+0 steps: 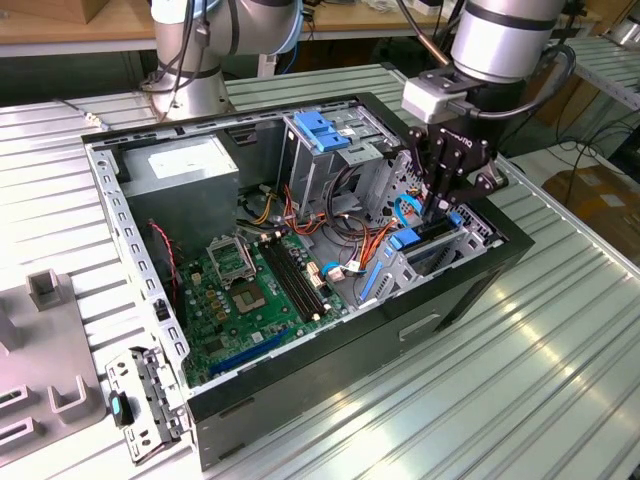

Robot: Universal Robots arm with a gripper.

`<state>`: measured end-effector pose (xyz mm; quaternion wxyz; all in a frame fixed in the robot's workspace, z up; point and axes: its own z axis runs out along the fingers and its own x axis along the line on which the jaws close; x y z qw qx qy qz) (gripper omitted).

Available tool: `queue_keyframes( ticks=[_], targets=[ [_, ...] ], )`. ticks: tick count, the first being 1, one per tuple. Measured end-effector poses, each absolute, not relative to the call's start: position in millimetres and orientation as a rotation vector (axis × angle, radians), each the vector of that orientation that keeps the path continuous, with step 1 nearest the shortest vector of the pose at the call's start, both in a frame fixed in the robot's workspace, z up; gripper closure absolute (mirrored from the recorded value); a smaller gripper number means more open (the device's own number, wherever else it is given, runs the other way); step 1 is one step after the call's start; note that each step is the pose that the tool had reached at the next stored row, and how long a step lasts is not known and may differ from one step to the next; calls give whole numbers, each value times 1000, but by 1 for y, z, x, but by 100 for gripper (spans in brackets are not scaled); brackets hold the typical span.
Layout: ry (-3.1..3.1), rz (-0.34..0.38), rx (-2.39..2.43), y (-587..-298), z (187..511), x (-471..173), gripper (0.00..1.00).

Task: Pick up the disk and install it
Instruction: 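Insert the second disk wire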

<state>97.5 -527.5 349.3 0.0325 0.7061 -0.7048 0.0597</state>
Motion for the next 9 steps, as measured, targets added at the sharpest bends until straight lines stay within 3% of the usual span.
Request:
queue_keyframes(
  ticks=[9],
  targets=[
    [-2198,159,2199,-536,349,96,84]
  ],
)
